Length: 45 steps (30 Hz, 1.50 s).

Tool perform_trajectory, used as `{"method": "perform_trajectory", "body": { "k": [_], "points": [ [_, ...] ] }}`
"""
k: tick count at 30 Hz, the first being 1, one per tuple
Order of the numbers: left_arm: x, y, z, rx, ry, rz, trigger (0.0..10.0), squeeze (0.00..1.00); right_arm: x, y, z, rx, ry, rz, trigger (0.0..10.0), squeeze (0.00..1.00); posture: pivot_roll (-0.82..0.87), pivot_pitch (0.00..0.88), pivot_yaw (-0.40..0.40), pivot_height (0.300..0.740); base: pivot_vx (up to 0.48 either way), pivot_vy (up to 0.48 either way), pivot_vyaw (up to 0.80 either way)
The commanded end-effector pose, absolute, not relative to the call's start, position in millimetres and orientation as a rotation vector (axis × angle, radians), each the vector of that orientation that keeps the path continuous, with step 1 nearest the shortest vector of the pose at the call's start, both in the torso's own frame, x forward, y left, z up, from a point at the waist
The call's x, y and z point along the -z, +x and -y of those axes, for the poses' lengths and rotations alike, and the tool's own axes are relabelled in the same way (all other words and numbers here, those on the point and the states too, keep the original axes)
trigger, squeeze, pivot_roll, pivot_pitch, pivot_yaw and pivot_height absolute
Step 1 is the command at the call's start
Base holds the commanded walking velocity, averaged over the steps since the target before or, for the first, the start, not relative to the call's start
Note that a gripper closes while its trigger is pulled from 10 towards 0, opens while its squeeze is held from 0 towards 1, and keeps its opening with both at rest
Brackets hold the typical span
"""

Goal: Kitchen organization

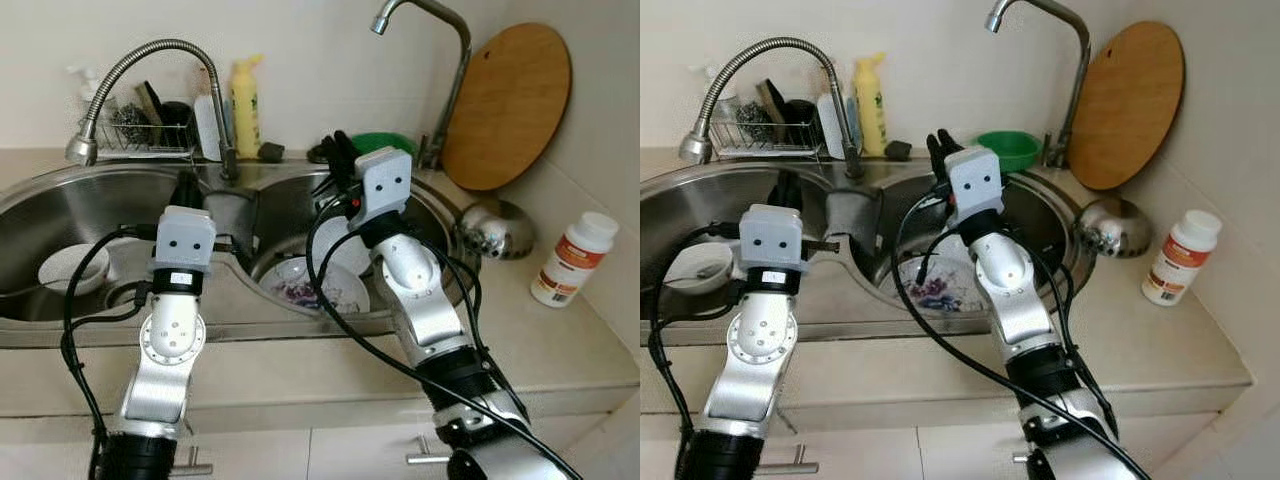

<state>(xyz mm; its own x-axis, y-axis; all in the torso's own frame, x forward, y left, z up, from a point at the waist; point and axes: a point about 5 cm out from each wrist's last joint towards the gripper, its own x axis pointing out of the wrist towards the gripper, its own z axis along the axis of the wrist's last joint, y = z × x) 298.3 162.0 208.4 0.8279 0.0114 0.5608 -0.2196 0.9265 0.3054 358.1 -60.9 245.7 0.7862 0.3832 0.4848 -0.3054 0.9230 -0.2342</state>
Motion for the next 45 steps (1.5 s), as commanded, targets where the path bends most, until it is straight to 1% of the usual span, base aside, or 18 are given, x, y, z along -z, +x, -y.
{"method": "perform_trajectory", "body": {
  "k": [1,2,3,6,12,16,17,18,27,33,34,38,45],
  "points": [
    [-210.7,298.0,-162.2,-0.125,0.384,0.594,10.0,0.00,-244.6,364.2,57.7,-0.366,-0.195,0.518,10.0,0.00,-0.02,0.000,-0.029,0.740,0.000,0.000,0.00],
    [-210.3,298.3,-161.7,-0.122,0.384,0.592,10.0,0.00,-237.4,371.8,57.9,-0.358,-0.240,0.455,10.0,0.00,-0.01,0.000,-0.031,0.740,0.000,0.000,0.00],
    [-210.3,298.3,-161.7,-0.122,0.384,0.592,10.0,0.00,-237.4,371.8,57.9,-0.358,-0.240,0.455,10.0,0.00,-0.01,0.000,-0.031,0.740,0.000,0.000,0.00],
    [-209.4,298.5,-161.3,-0.120,0.385,0.587,10.0,0.00,-228.3,384.0,62.8,-0.324,-0.281,0.360,10.0,0.00,-0.01,0.000,-0.035,0.740,0.000,0.000,0.00],
    [-206.9,297.7,-161.3,-0.120,0.387,0.578,10.0,0.00,-203.7,390.8,63.1,-0.336,-0.307,0.188,10.0,0.00,0.00,0.000,-0.040,0.740,0.000,0.000,0.00],
    [-205.1,297.6,-160.9,-0.119,0.388,0.570,10.0,0.00,-187.3,391.3,63.5,-0.338,-0.343,0.120,10.0,0.00,0.00,0.000,-0.041,0.740,0.000,0.000,0.00],
    [-204.3,297.7,-161.1,-0.119,0.388,0.566,10.0,0.00,-184.4,391.9,65.0,-0.326,-0.327,0.108,10.0,0.00,0.00,0.000,-0.041,0.740,0.000,0.000,0.00],
    [-204.2,297.7,-161.2,-0.119,0.388,0.566,10.0,0.00,-184.4,391.9,65.4,-0.327,-0.316,0.109,10.0,1.00,0.00,0.000,-0.038,0.740,0.000,0.000,0.00],
    [-201.9,298.4,-160.8,-0.111,0.391,0.556,10.0,0.00,-192.5,392.7,68.9,-0.306,-0.241,0.162,10.0,1.00,-0.01,0.000,-0.029,0.740,0.000,0.000,0.00],
    [-201.9,299.3,-159.6,-0.102,0.392,0.557,10.0,0.00,-221.8,392.2,77.2,-0.254,-0.084,0.300,10.0,1.00,-0.01,0.000,-0.023,0.740,0.000,0.000,0.00],
    [-201.9,299.3,-159.6,-0.102,0.392,0.557,10.0,0.00,-221.8,392.2,77.2,-0.254,-0.084,0.300,10.0,1.00,-0.01,0.000,-0.023,0.740,0.000,0.000,0.00],
    [-200.2,299.1,-159.0,-0.095,0.394,0.553,10.0,0.00,-244.4,389.4,83.0,-0.238,0.033,0.378,10.0,1.00,-0.01,0.000,-0.023,0.740,0.000,0.000,0.00],
    [-199.0,298.1,-158.3,-0.091,0.388,0.550,10.0,0.00,-246.5,383.6,89.1,-0.209,0.066,0.393,10.0,1.00,-0.01,0.000,-0.025,0.740,0.000,0.000,0.00]
  ]
}}
